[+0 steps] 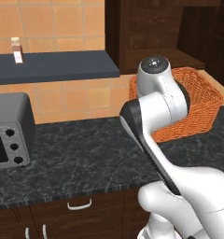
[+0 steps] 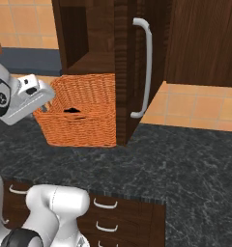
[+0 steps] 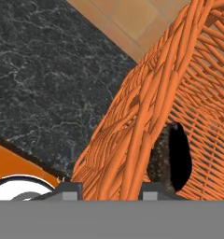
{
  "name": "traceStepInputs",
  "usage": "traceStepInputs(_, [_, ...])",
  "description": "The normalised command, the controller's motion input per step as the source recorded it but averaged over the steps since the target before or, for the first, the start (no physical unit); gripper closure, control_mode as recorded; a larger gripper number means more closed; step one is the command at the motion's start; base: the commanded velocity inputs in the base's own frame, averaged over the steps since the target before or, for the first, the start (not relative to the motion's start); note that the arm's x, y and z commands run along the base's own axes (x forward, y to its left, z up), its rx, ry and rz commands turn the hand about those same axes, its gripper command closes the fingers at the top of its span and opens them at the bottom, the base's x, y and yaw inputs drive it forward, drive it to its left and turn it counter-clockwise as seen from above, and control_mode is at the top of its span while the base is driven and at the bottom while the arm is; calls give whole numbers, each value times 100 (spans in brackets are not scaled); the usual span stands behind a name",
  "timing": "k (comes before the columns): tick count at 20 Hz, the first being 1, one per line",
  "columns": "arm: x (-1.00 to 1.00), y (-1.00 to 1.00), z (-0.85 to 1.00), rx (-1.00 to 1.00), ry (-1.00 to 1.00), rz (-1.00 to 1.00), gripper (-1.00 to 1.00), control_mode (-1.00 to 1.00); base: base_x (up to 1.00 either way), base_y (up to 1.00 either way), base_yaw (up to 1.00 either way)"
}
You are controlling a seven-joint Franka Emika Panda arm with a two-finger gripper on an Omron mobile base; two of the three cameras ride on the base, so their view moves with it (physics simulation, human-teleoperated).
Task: Open the cabinet, pick up the bread from the cabinet and place it in the basket. Then move the basket to the dining counter.
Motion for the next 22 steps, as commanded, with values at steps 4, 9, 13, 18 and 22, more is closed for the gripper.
traceStepInputs(4, [-10,11,3,0,0,3,100,100,-10,11,0])
traceStepInputs(9, [0,0,0,0,0,0,100,100,-46,40,0])
traceStepInputs(13, [0,0,0,0,0,0,100,100,-60,48,0])
traceStepInputs(18, [0,0,0,0,0,0,100,100,-21,36,39])
traceStepInputs(22, [0,0,0,0,0,0,100,100,0,25,71])
